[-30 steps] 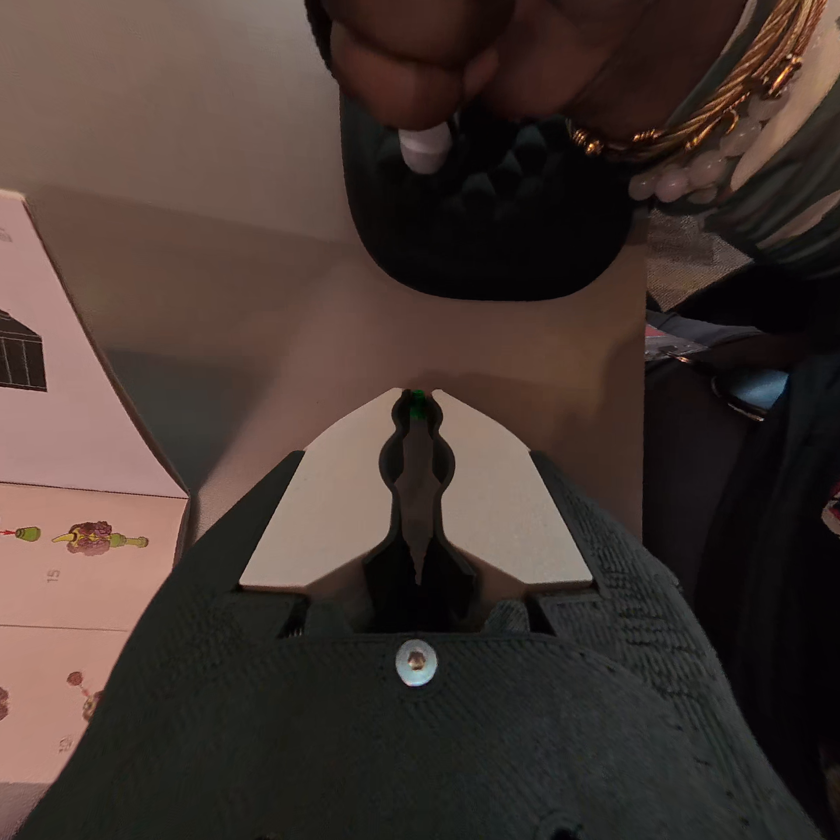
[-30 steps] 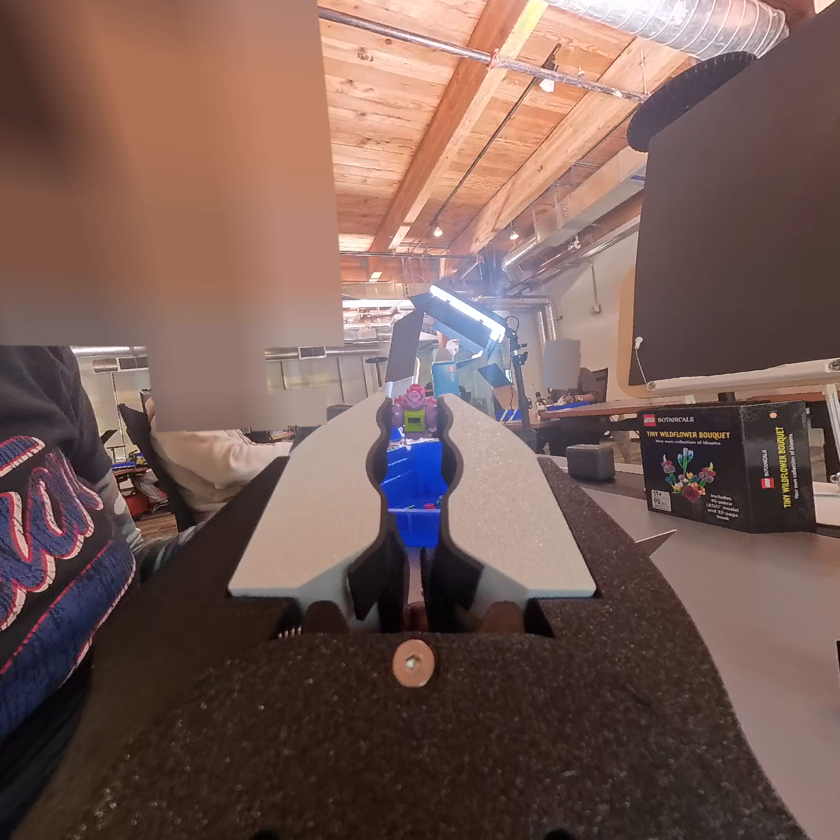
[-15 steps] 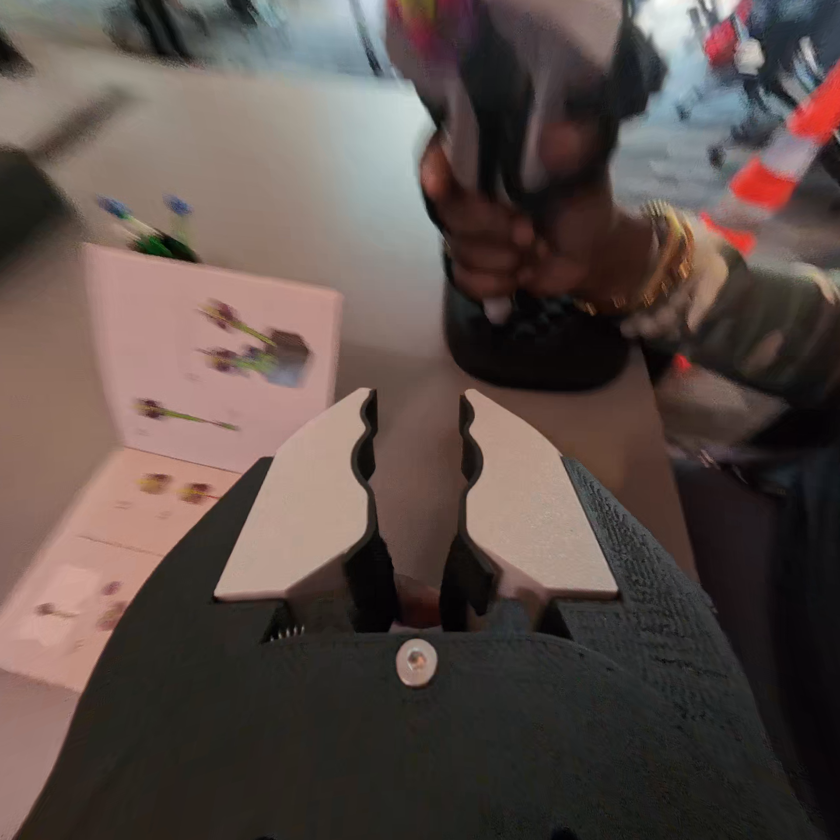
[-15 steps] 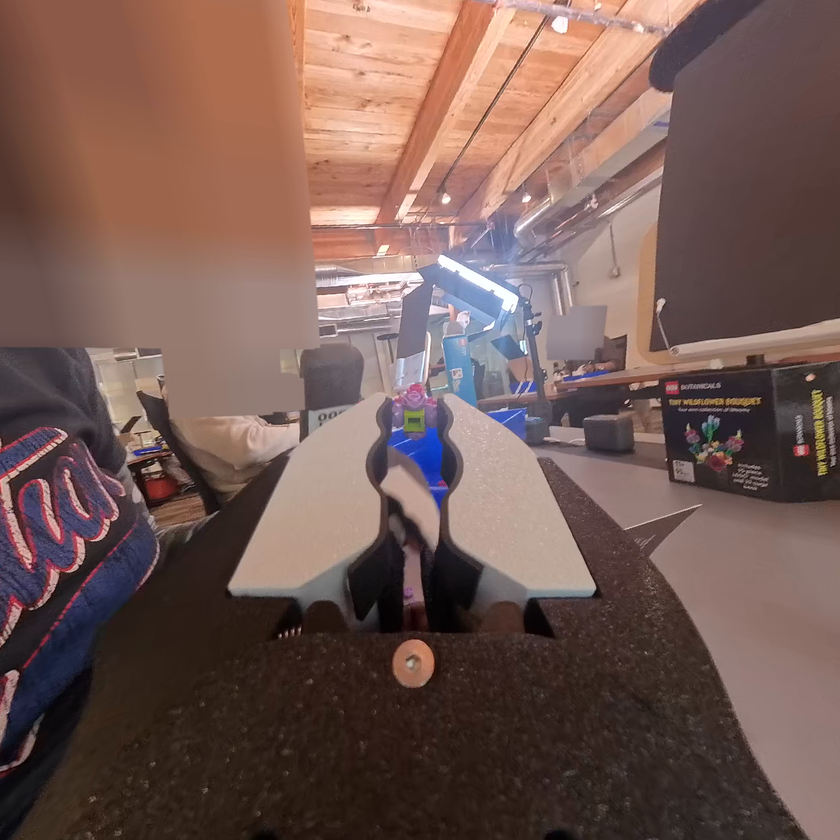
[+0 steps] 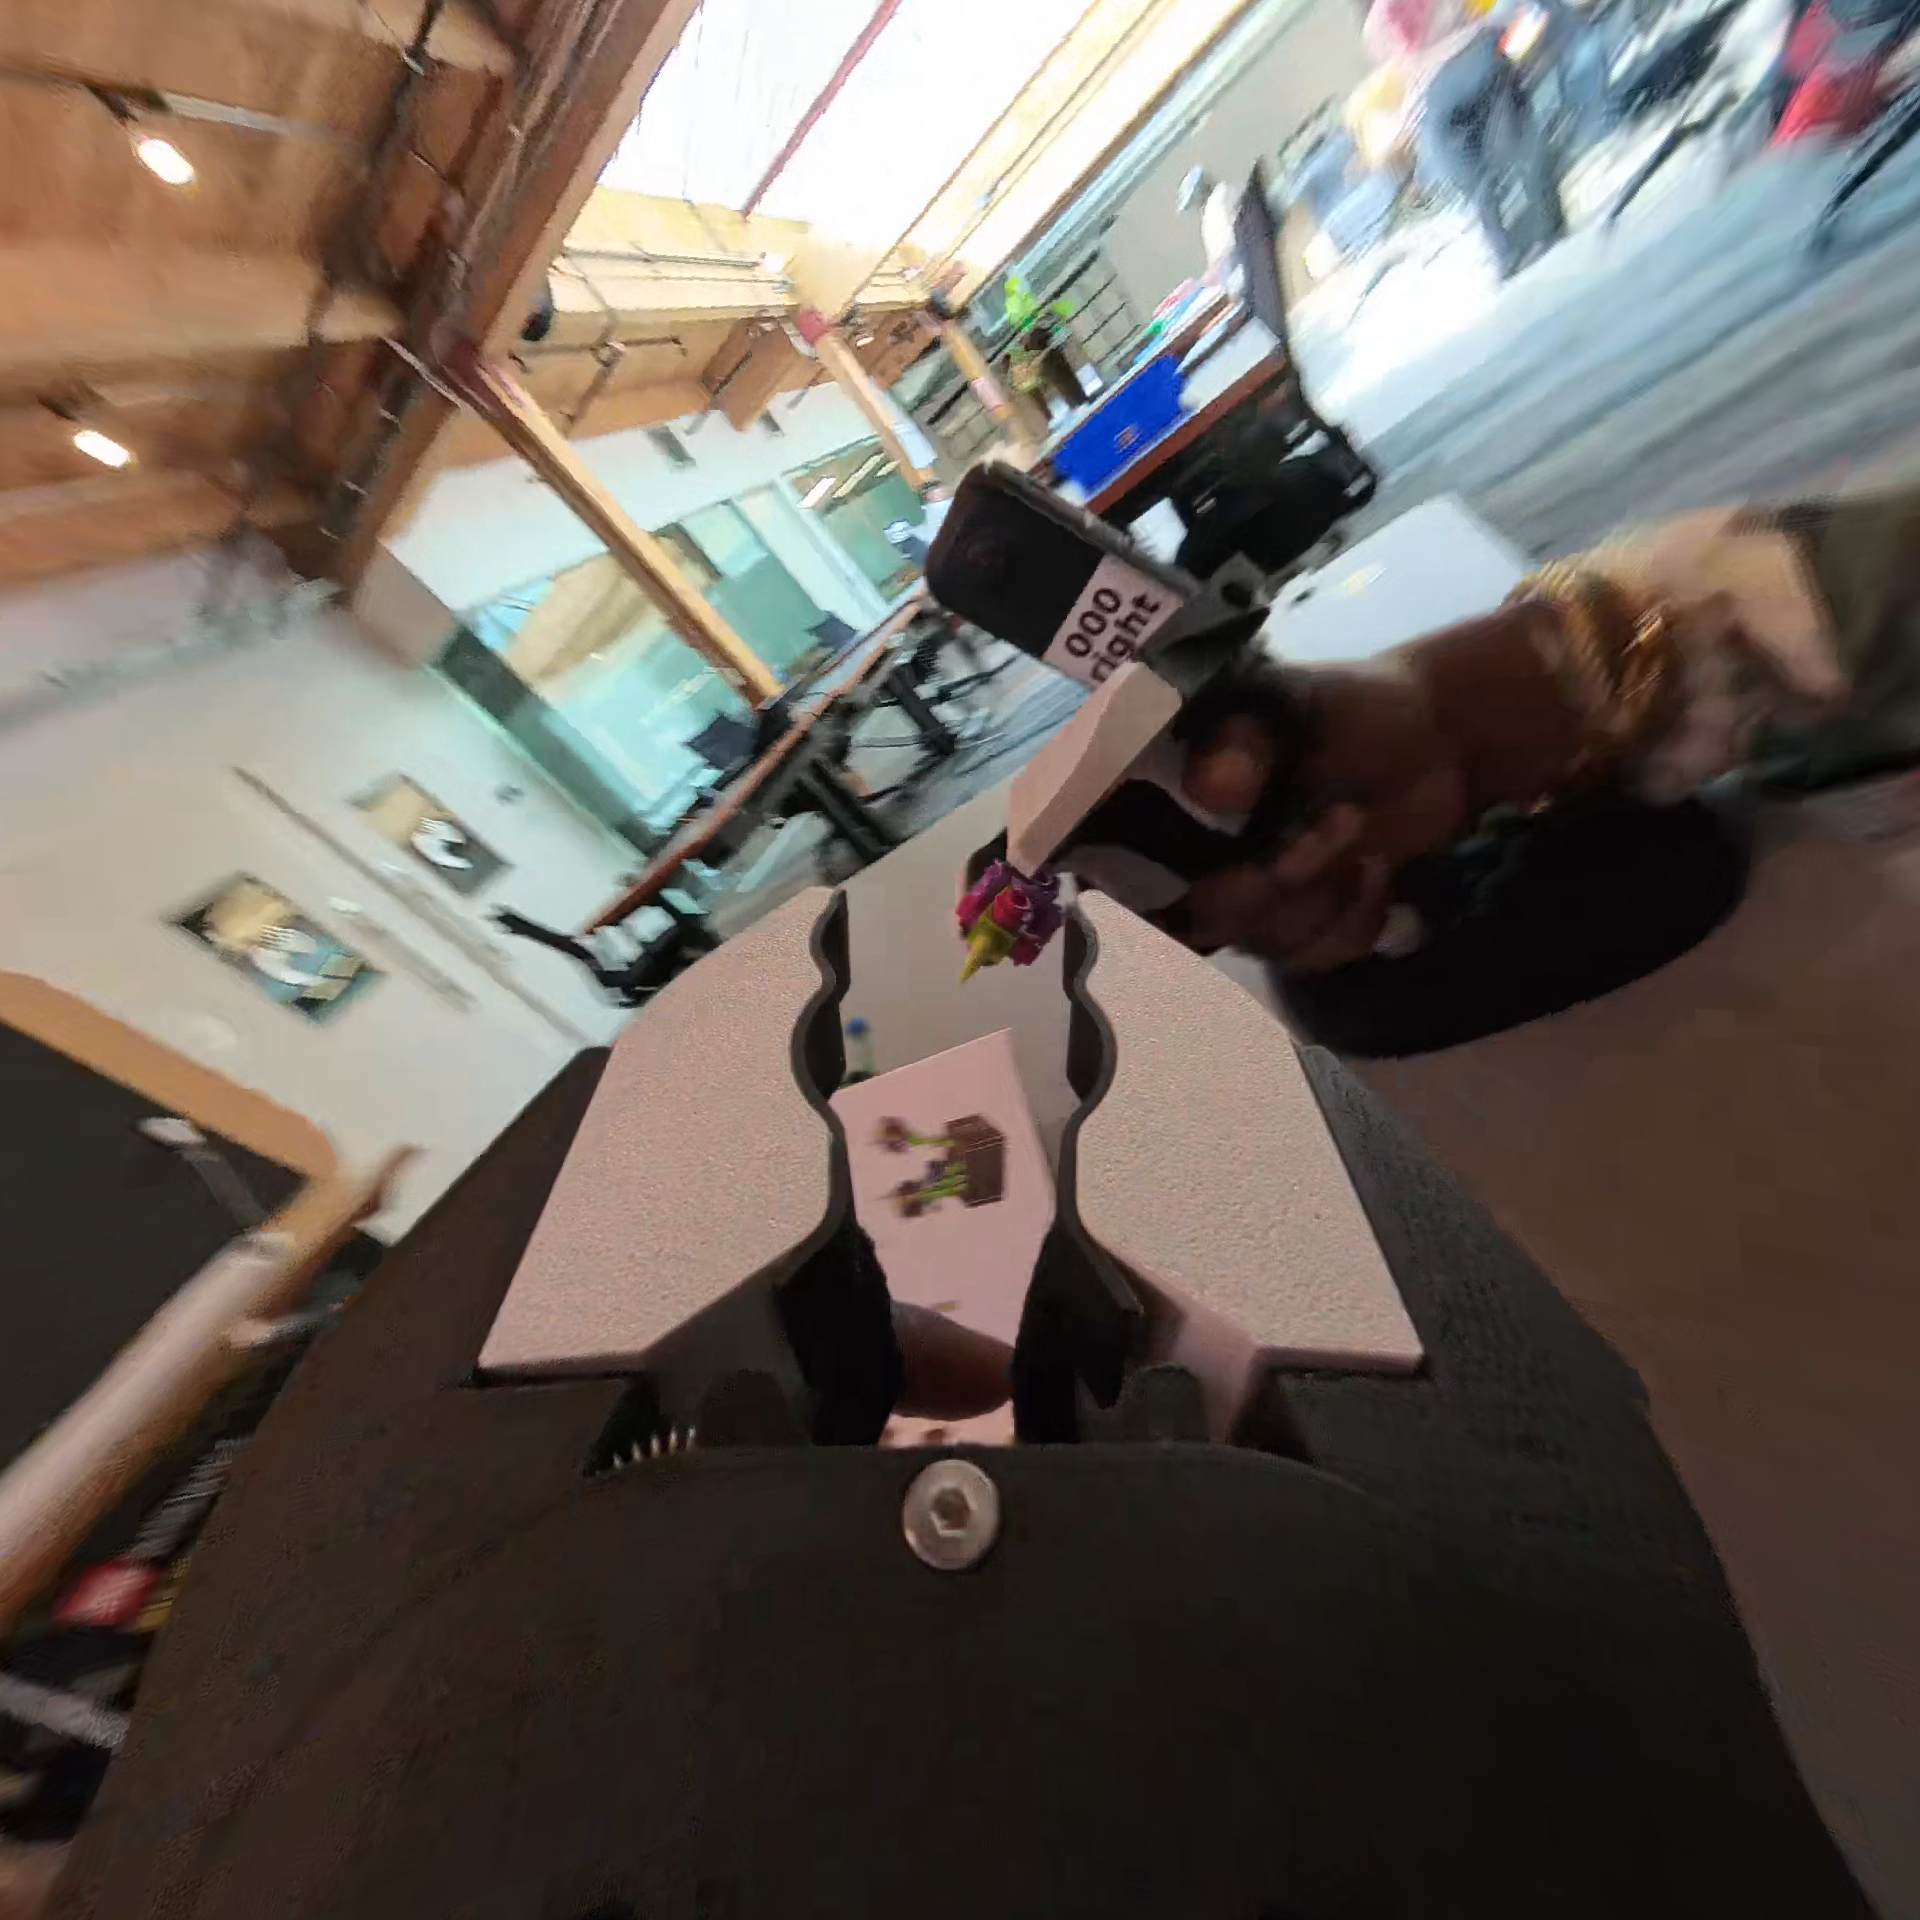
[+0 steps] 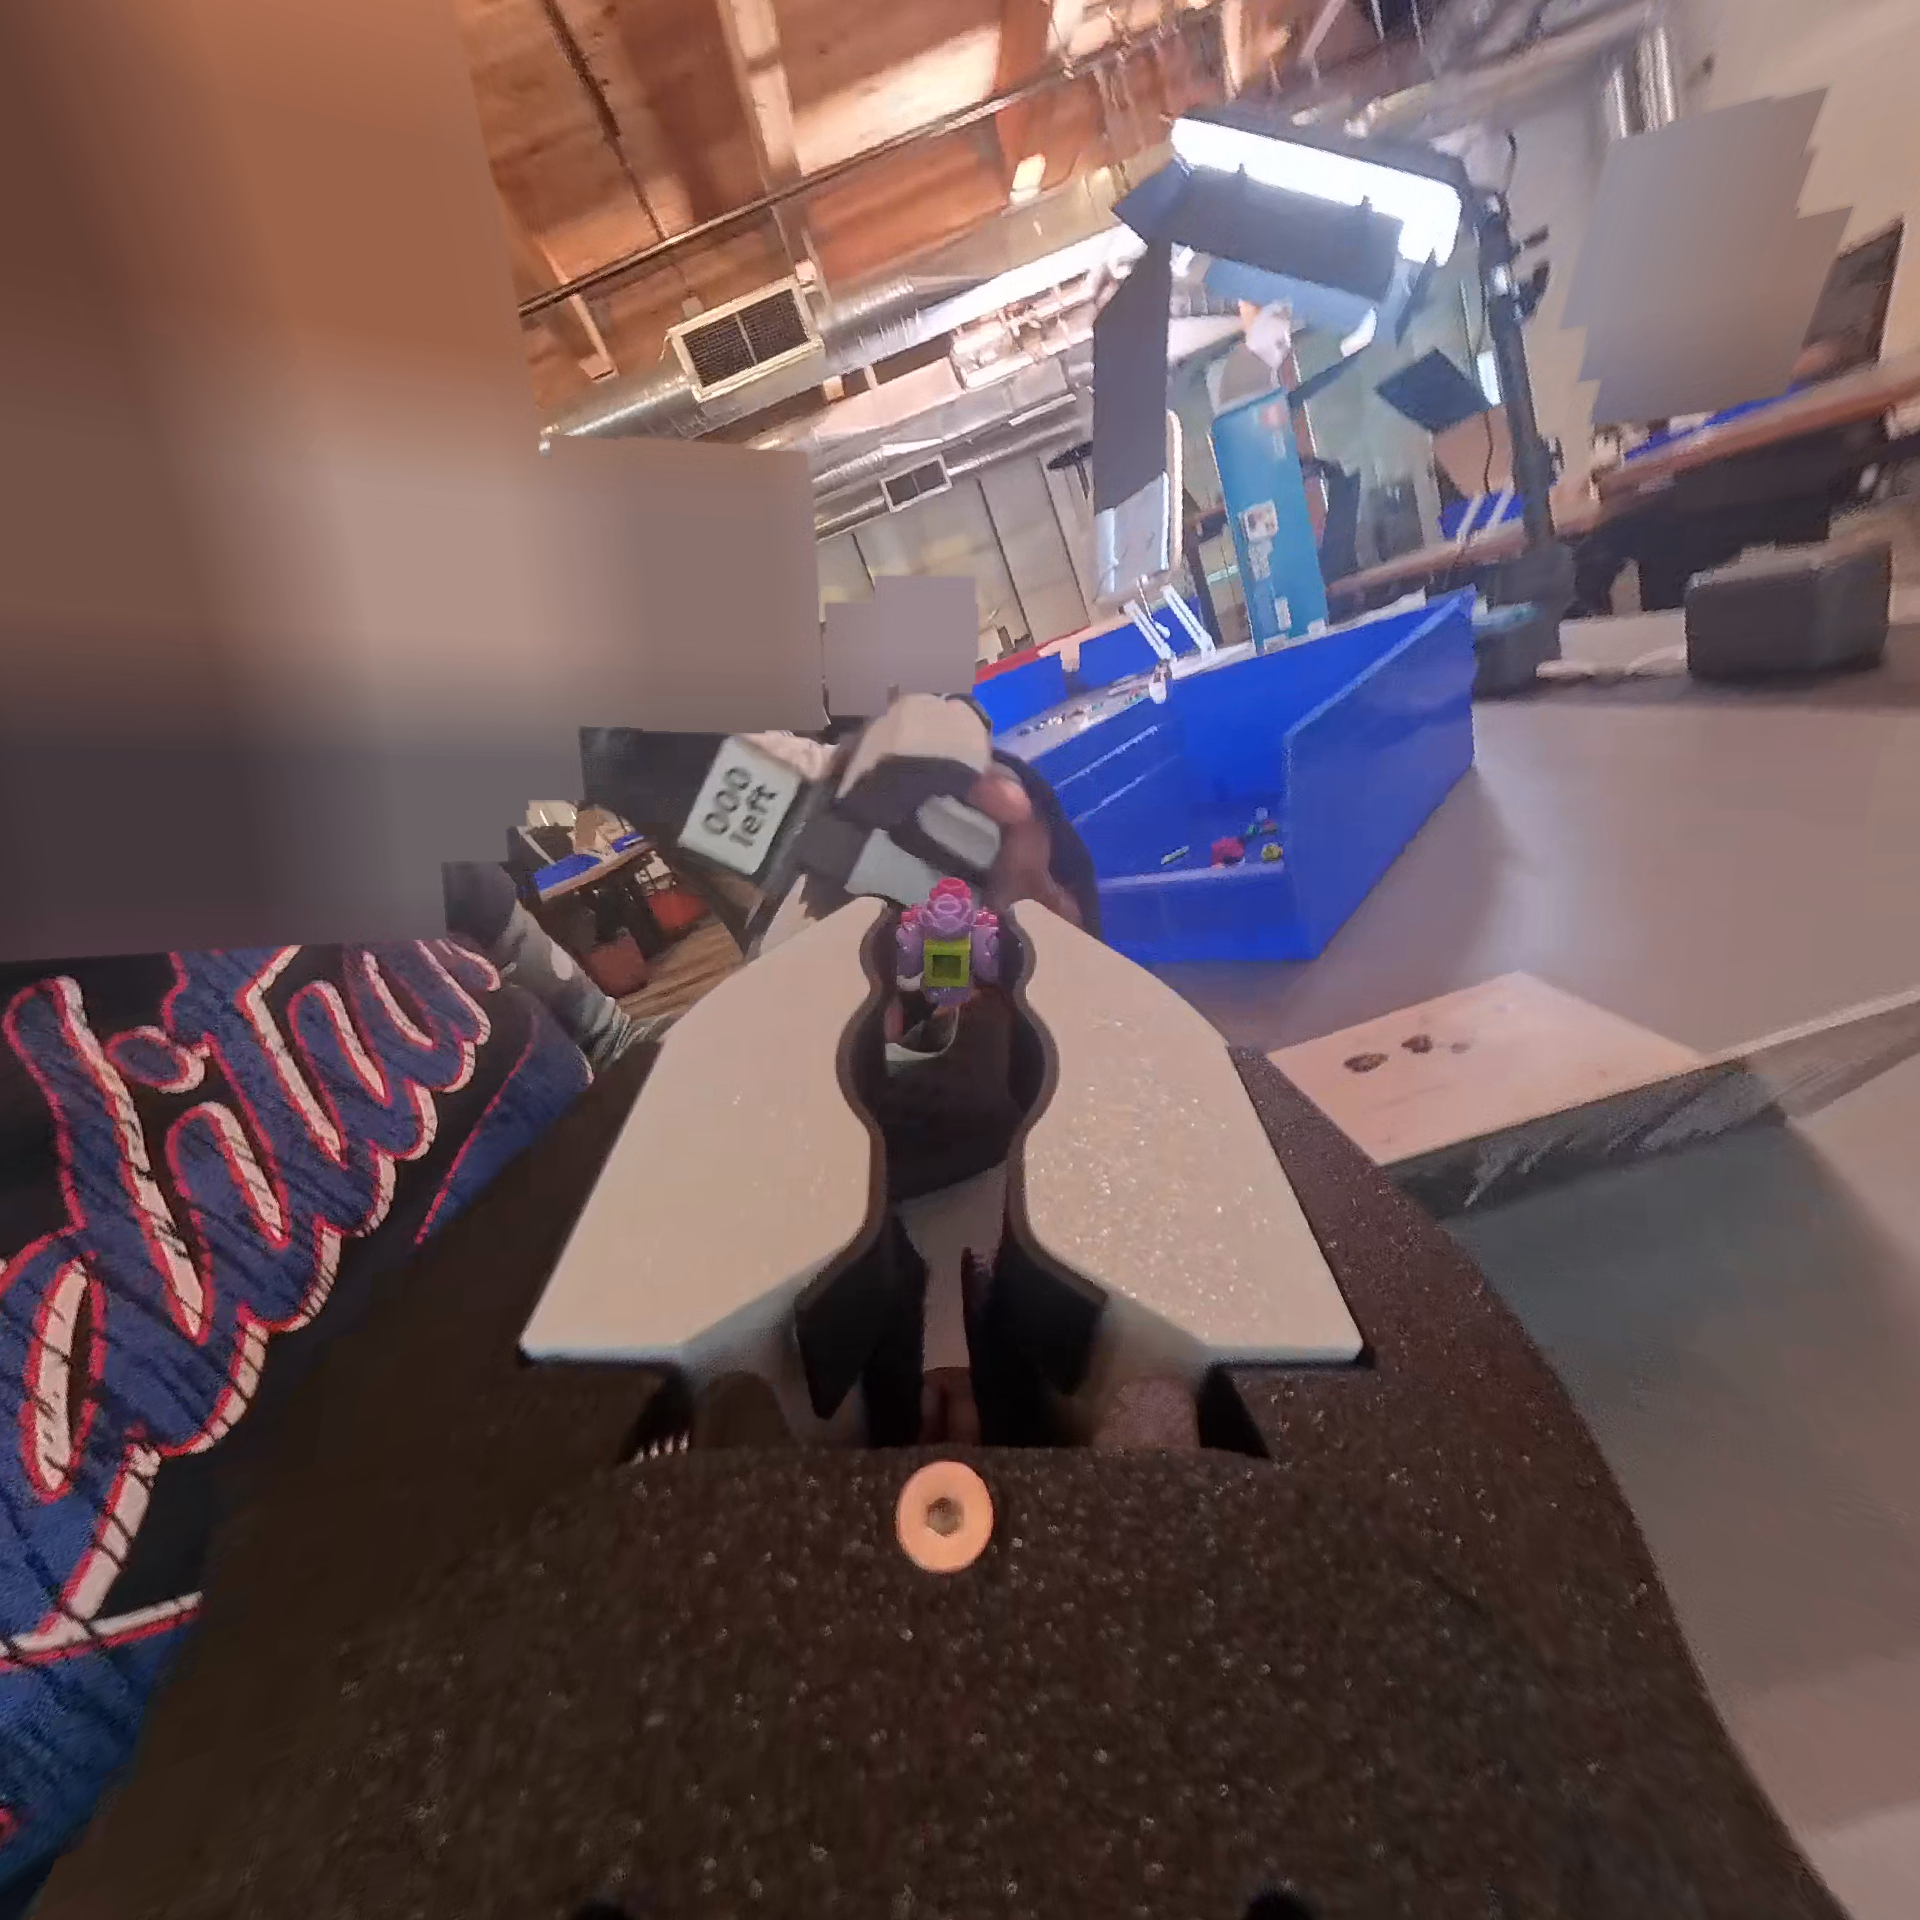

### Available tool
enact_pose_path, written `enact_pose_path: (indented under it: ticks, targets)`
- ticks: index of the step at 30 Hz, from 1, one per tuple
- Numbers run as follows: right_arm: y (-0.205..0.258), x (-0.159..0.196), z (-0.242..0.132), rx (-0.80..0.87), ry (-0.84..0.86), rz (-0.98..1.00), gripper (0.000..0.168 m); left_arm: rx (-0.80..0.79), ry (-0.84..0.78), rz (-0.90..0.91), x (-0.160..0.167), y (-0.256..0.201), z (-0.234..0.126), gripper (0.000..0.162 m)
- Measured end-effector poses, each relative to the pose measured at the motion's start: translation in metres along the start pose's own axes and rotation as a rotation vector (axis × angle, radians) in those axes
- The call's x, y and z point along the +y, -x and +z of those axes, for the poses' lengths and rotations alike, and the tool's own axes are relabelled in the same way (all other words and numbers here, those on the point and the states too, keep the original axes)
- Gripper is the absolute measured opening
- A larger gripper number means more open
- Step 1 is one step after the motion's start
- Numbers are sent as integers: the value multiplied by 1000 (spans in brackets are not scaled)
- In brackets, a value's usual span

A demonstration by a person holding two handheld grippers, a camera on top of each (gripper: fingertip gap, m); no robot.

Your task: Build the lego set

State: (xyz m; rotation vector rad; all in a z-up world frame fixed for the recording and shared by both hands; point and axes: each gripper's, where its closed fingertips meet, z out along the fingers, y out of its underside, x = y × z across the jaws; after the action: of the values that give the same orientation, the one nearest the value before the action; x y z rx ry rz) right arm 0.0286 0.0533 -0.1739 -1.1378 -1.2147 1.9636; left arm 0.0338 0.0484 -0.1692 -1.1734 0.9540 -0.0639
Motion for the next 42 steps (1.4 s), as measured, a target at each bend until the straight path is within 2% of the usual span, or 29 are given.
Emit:
enact_pose_path:
  ticks: [2,4,8,16,20,24,26,31,34,39,42]
  targets:
    - [-7,3,1,5,21,89,18,-72,46,185,5,4,-1,43]
    - [-10,6,3,-13,45,189,18,-85,84,278,11,2,0,43]
    - [-9,15,6,-67,120,323,18,-60,126,321,20,-4,4,37]
    - [-7,20,9,-106,165,382,18,-11,159,334,26,-13,4,21]
    - [-7,22,9,-115,177,402,18,2,162,331,27,-15,4,21]
    - [-5,26,10,-133,204,421,18,9,160,290,28,-16,4,27]
    - [-4,27,10,-132,210,416,18,33,169,286,29,-19,4,20]
    - [-5,28,11,-125,200,391,19,35,200,234,31,-19,2,20]
    - [-2,16,7,-150,113,341,32,-4,203,161,30,-12,1,20]
    - [-5,-17,-11,-111,-120,216,34,-57,159,-39,24,13,-10,20]
    - [-9,-19,-13,-40,-128,101,36,-62,87,-205,22,24,-23,20]
